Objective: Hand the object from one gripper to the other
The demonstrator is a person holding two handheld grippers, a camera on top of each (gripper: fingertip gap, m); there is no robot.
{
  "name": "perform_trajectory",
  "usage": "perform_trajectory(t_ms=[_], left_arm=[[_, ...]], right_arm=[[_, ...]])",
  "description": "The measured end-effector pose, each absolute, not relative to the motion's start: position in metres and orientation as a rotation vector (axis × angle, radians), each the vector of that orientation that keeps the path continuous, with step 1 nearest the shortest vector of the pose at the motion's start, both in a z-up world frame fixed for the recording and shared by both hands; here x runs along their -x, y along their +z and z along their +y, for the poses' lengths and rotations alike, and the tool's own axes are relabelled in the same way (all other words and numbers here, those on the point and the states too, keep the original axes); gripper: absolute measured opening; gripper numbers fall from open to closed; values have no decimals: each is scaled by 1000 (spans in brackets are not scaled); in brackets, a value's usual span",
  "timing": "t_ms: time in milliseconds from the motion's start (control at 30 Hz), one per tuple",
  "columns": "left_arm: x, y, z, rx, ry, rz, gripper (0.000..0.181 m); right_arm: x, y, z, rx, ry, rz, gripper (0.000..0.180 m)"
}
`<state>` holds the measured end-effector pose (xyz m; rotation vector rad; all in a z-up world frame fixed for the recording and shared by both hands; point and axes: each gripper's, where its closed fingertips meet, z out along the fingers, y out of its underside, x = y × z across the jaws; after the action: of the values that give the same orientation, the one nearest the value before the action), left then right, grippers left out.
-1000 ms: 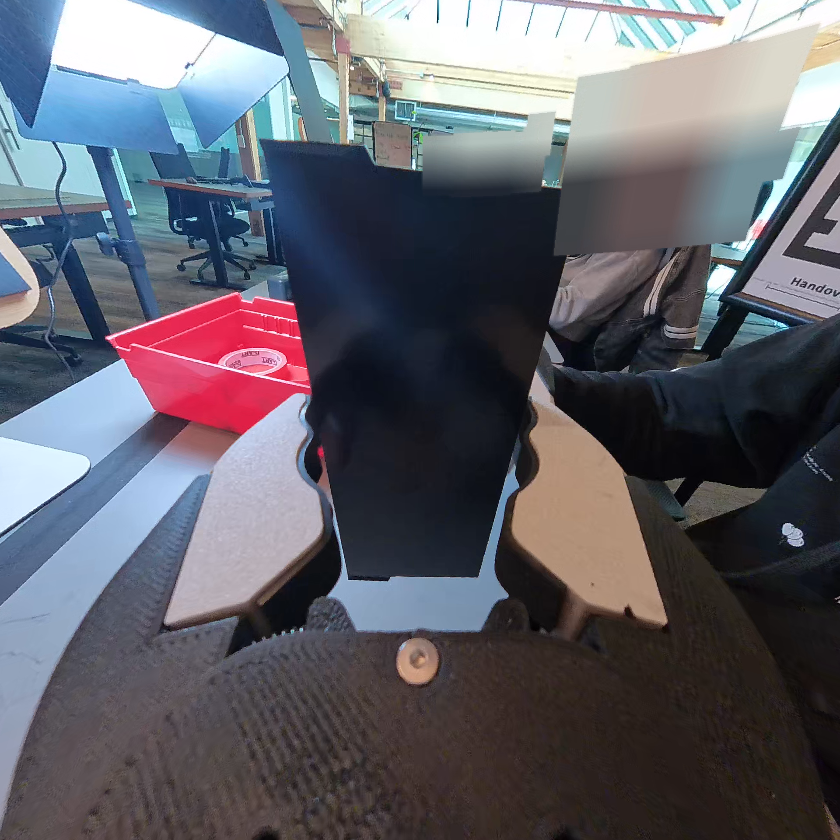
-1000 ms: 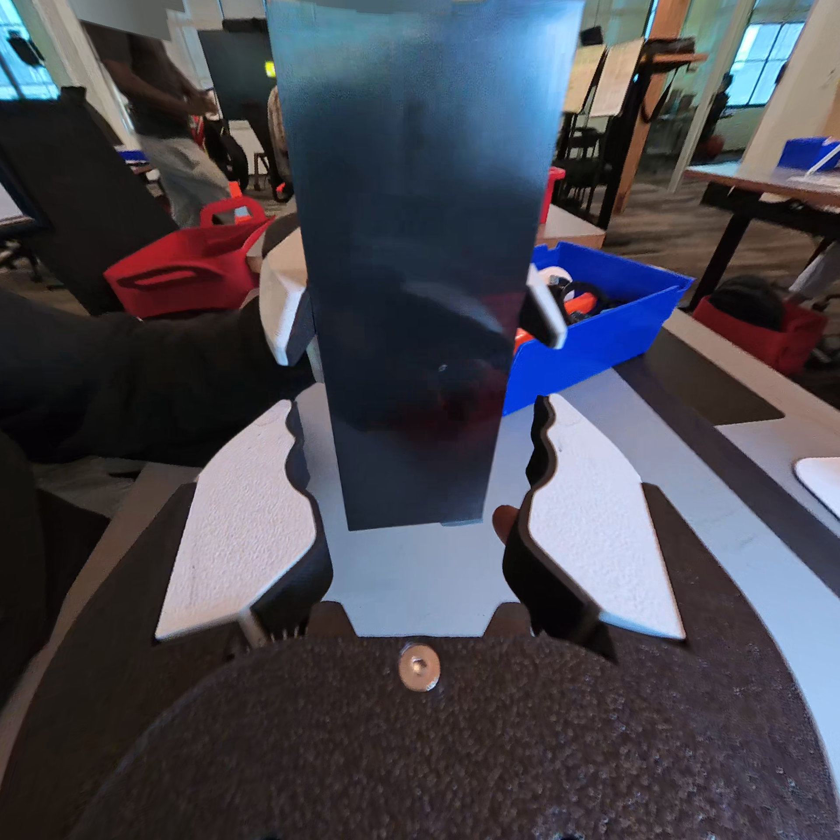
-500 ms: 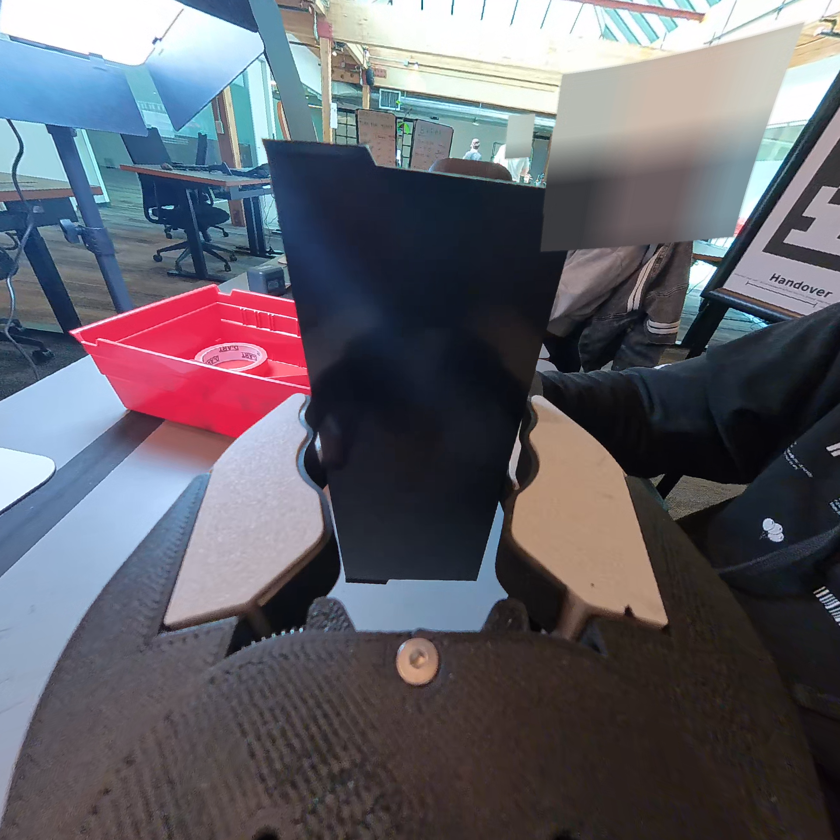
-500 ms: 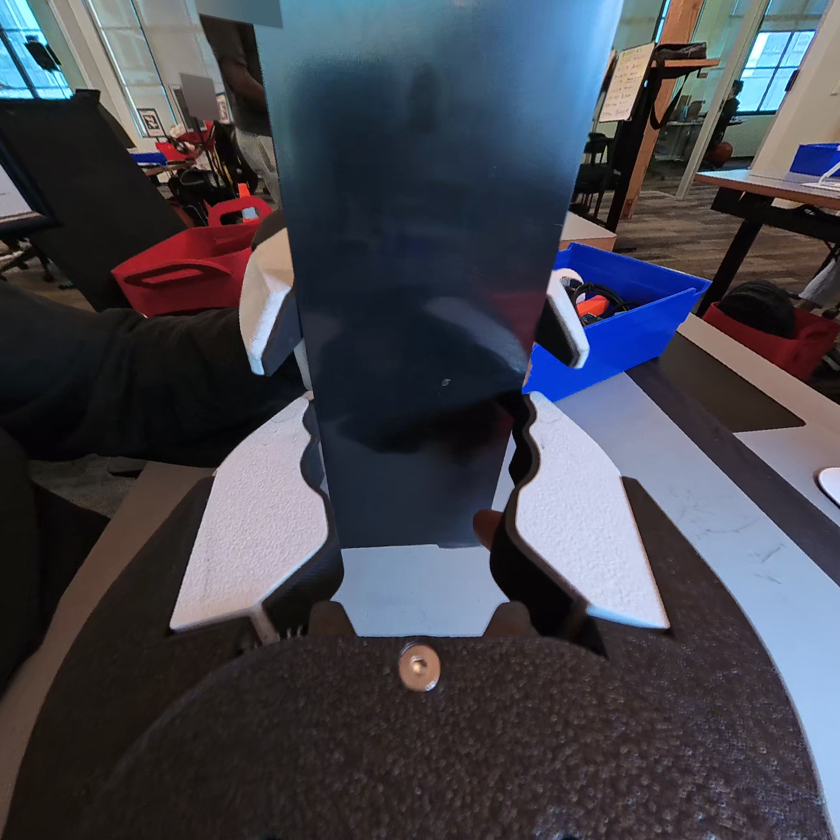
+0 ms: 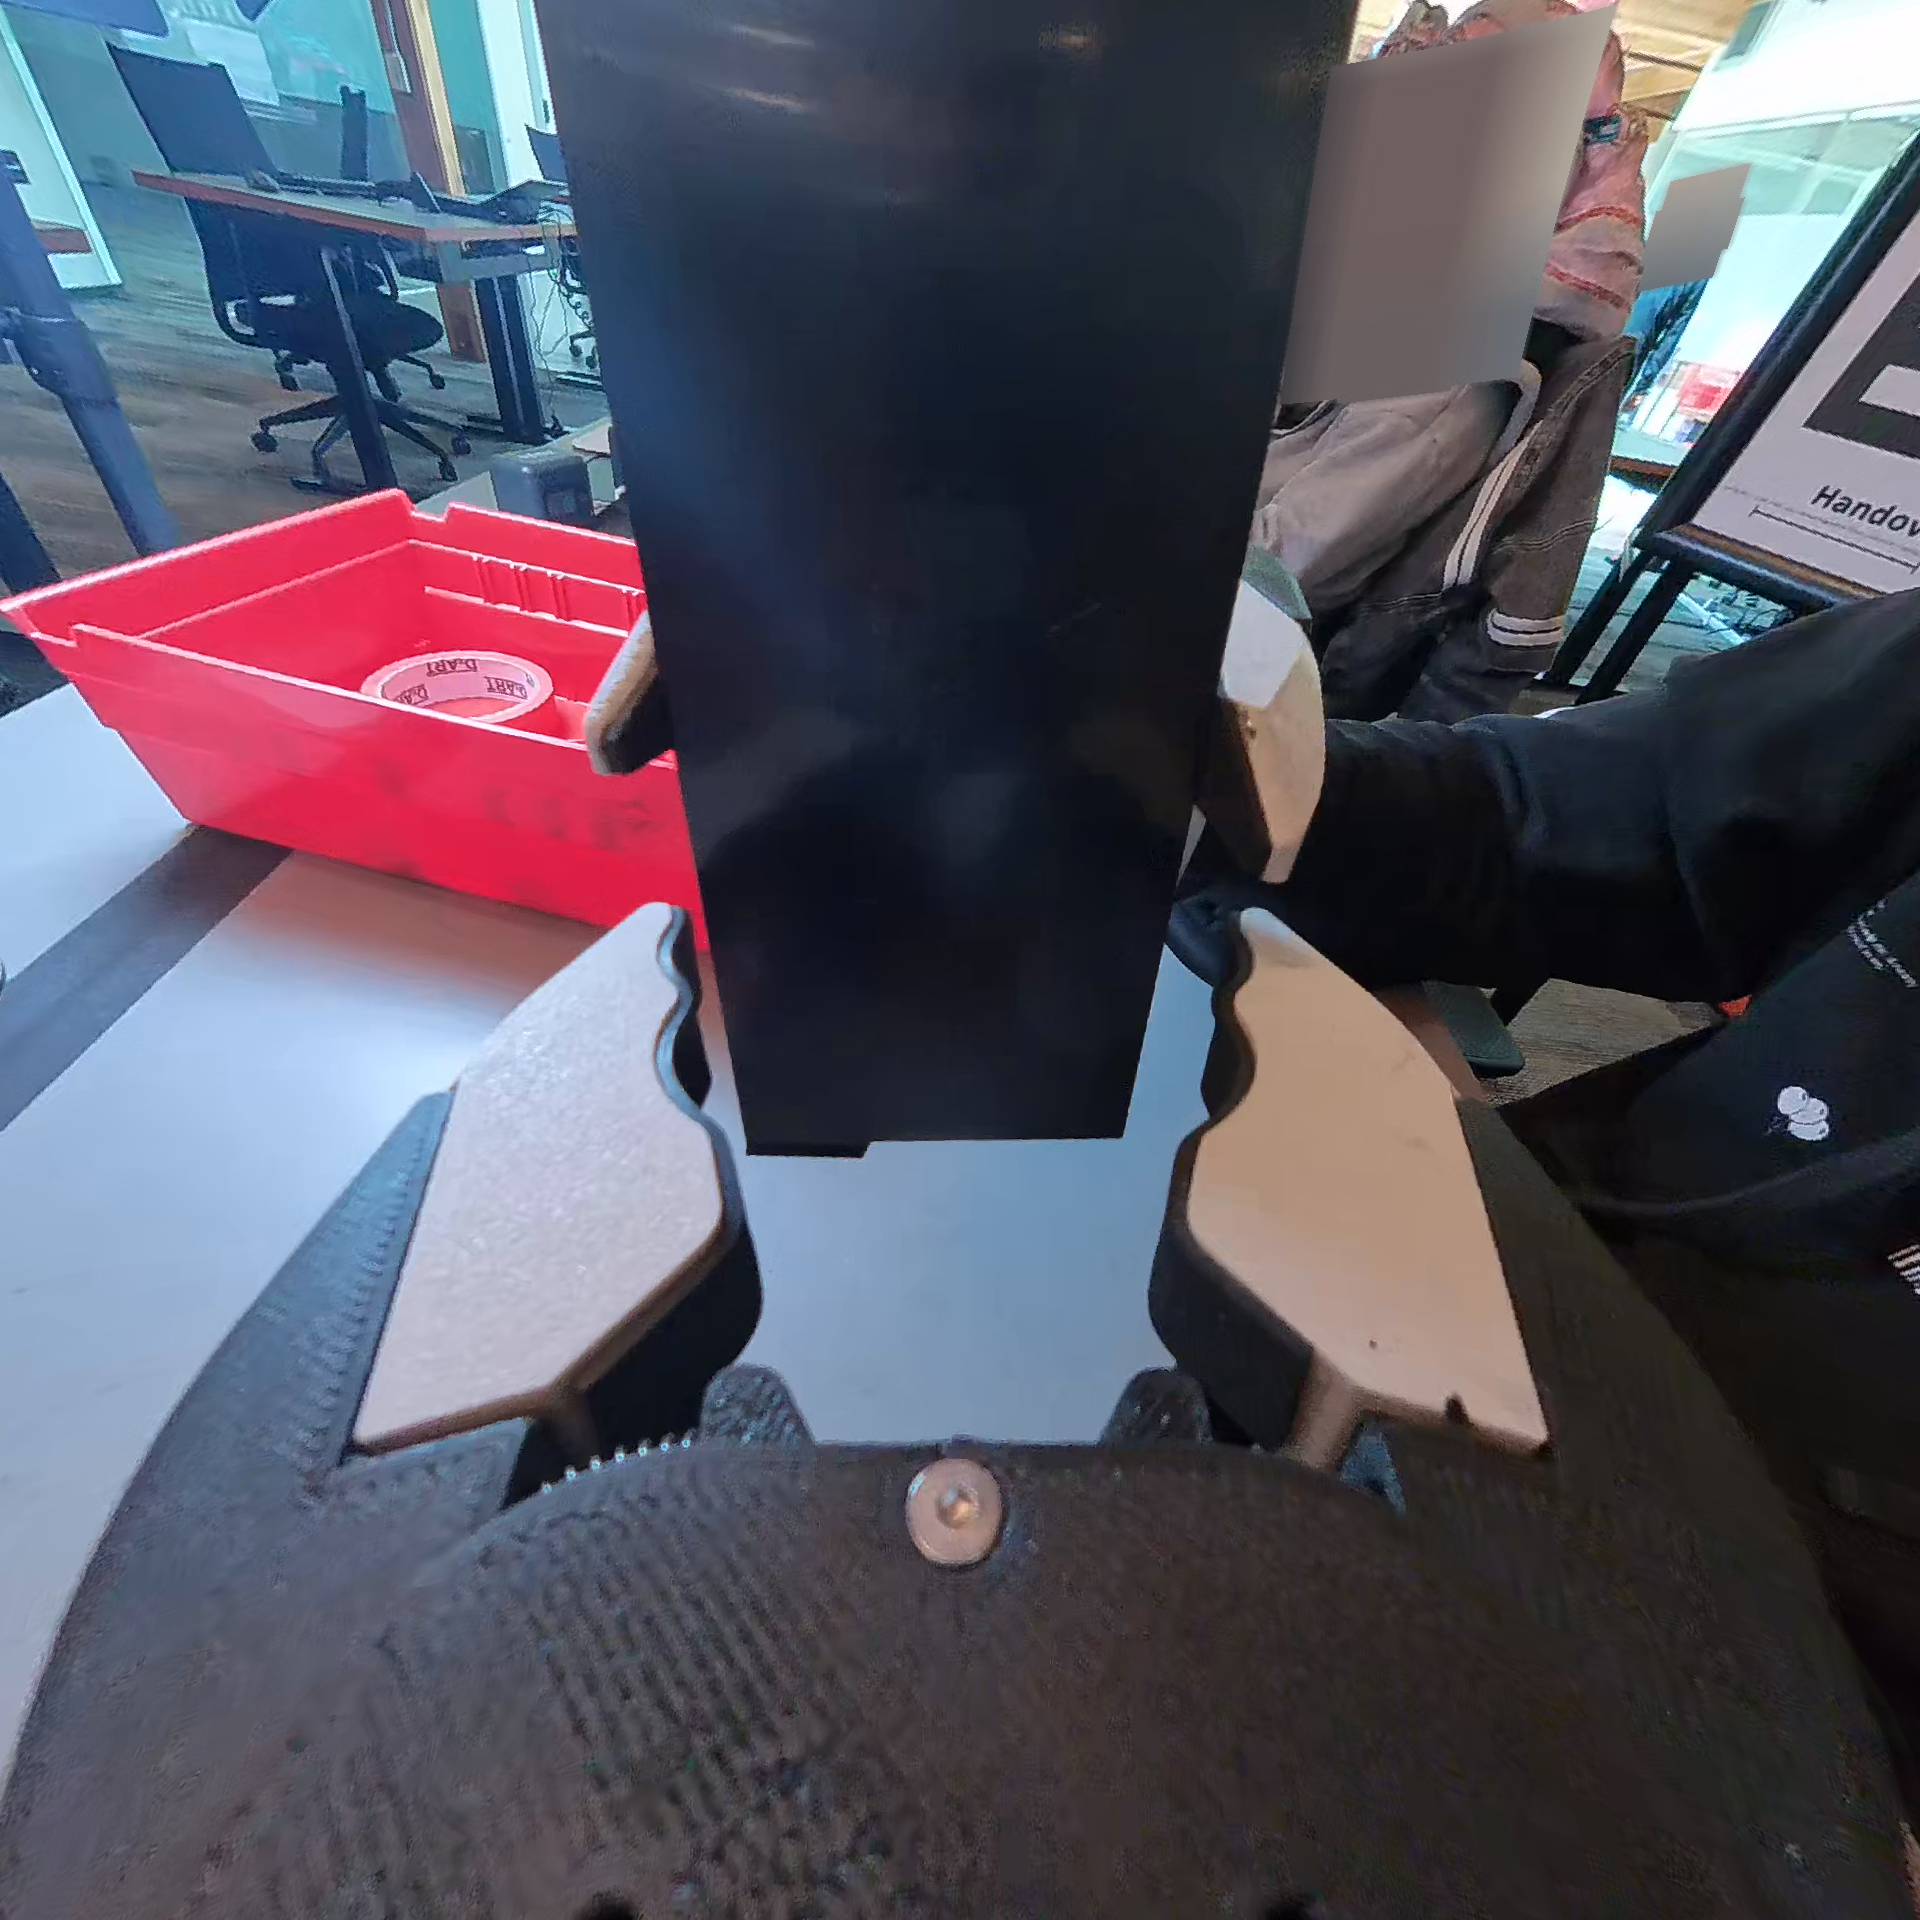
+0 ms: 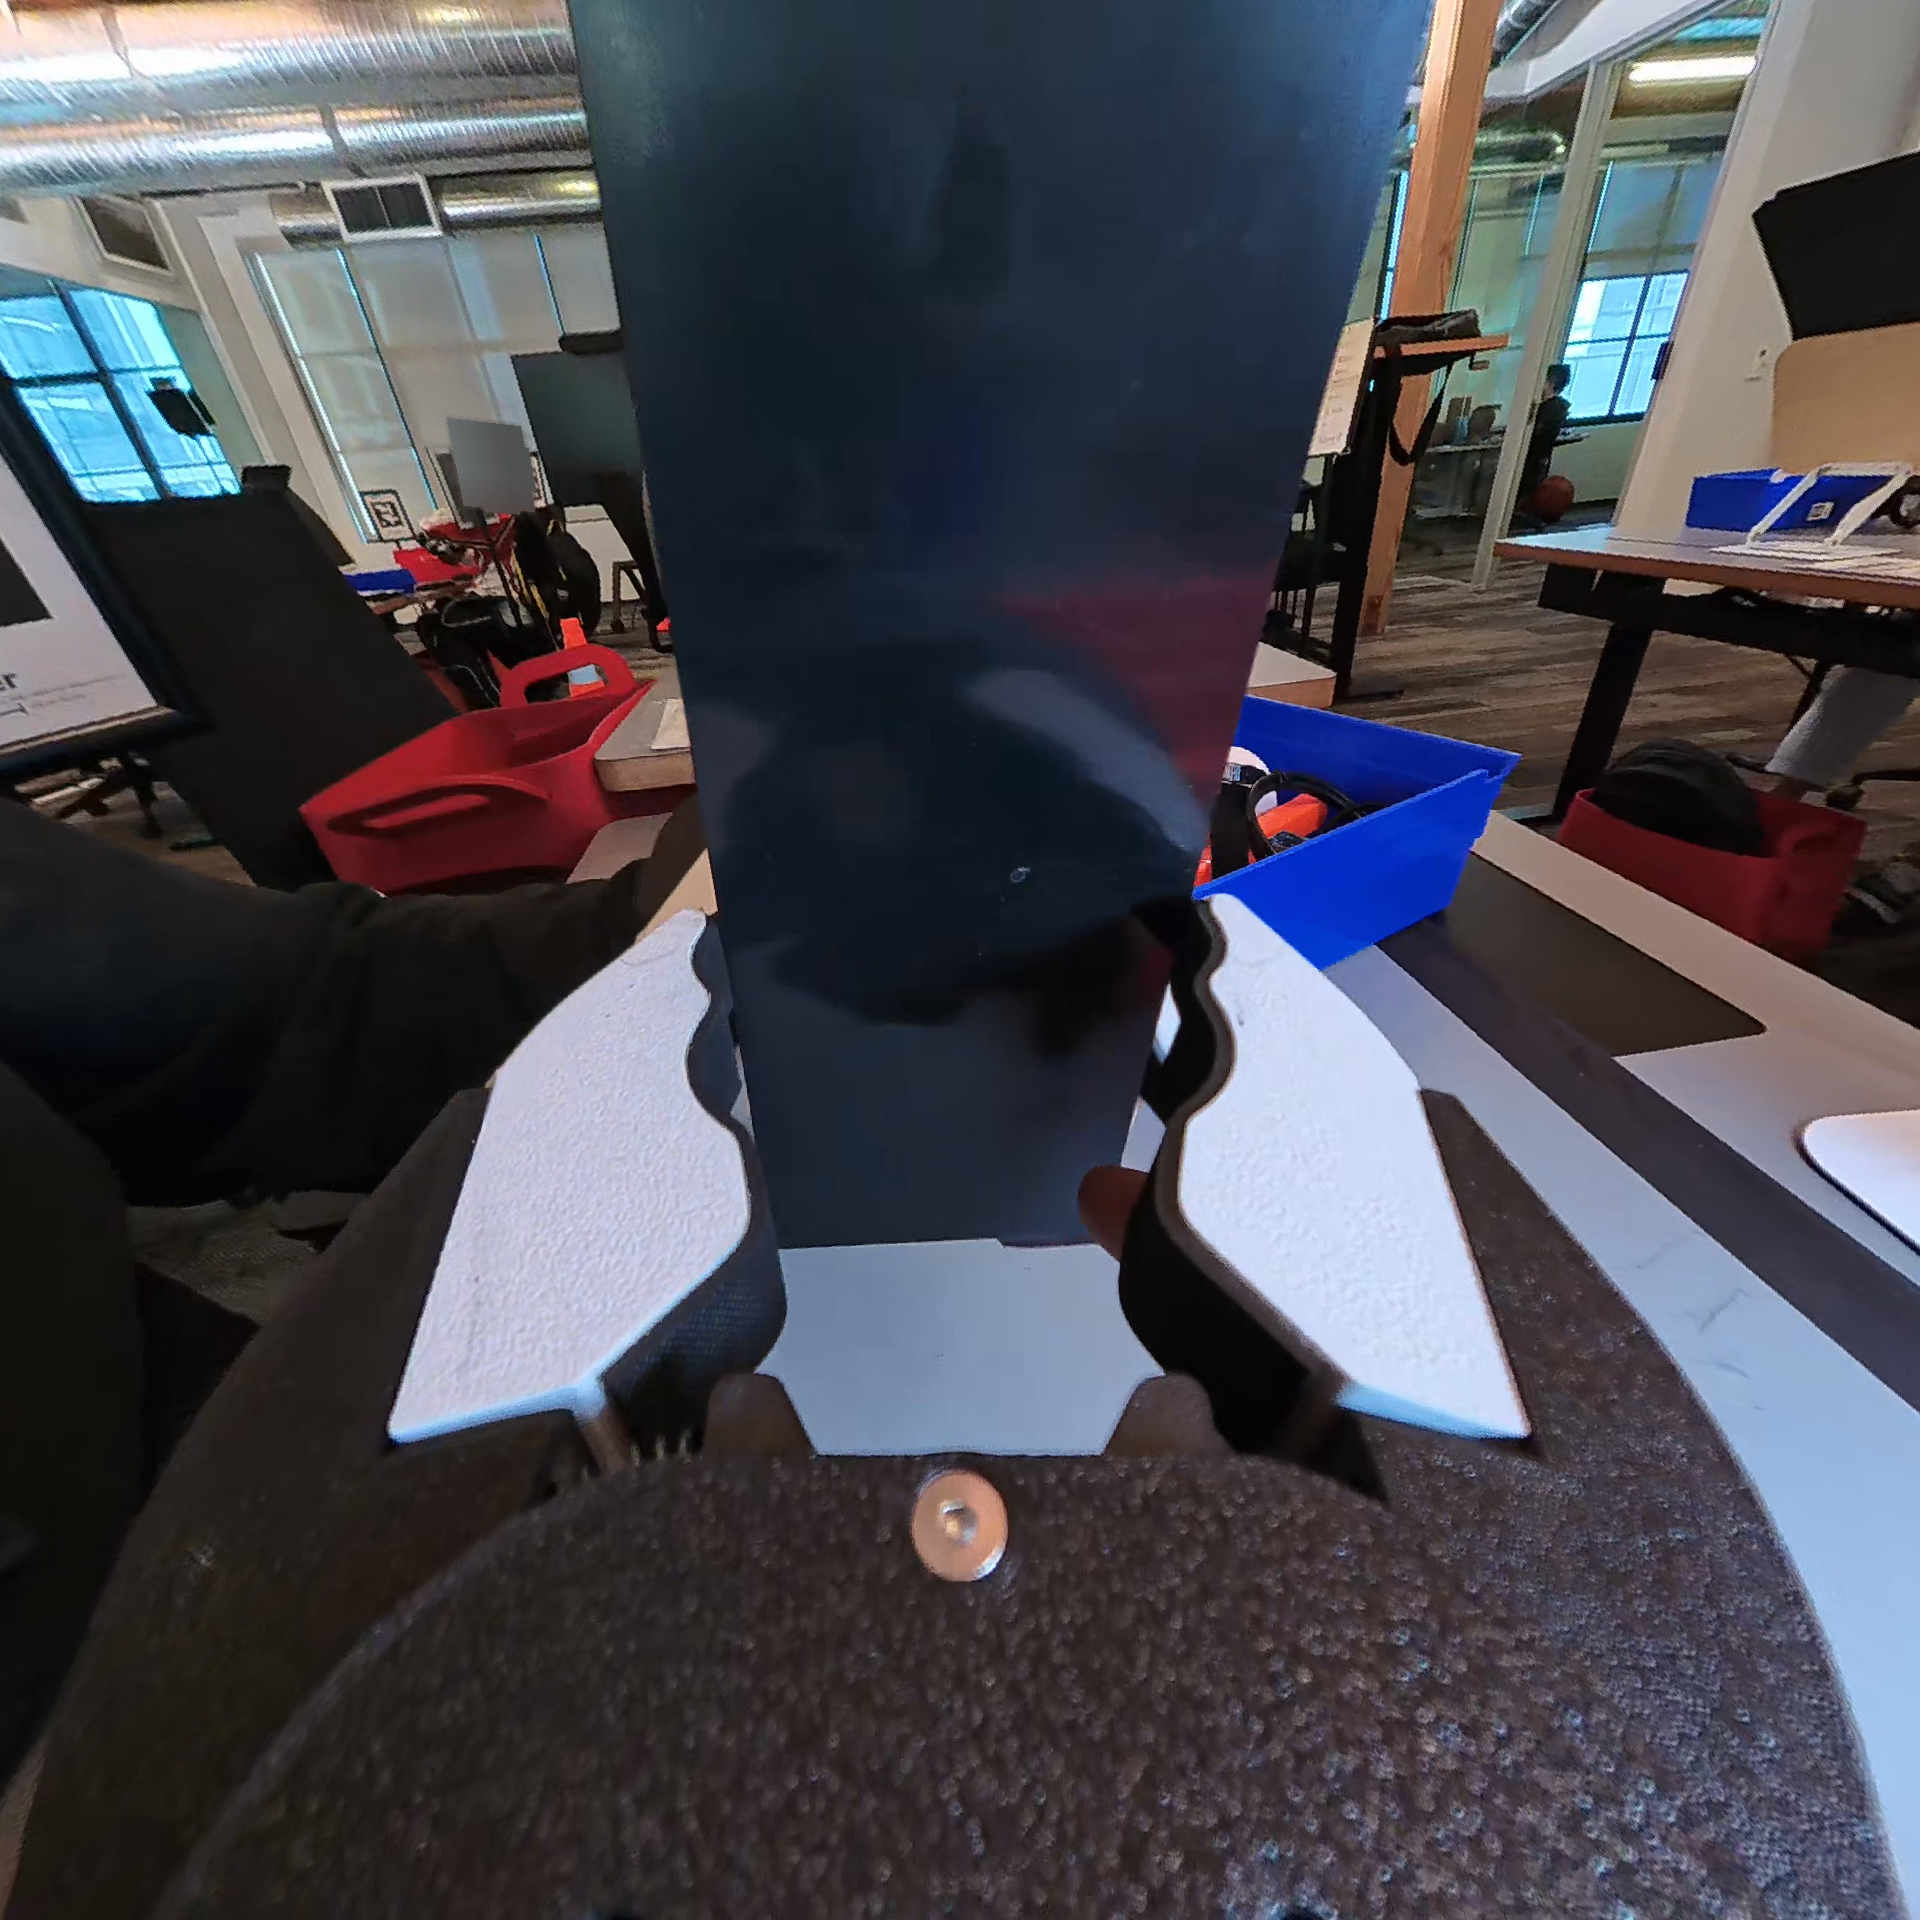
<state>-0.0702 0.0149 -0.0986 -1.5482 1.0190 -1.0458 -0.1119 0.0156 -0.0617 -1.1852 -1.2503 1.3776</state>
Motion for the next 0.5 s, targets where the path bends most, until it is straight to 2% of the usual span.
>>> perform_trajectory(t_ms=[200,467,500], left_arm=[[71,-97,16,1534,-1067,997,85],[74,-89,18,1500,-1055,971,84],[76,-86,20,1491,-1053,955,84]], right_arm=[[115,-65,11,1181,1350,-1277,82],[114,-56,16,1180,1325,-1237,83],[112,-51,20,1177,1327,-1199,88]])
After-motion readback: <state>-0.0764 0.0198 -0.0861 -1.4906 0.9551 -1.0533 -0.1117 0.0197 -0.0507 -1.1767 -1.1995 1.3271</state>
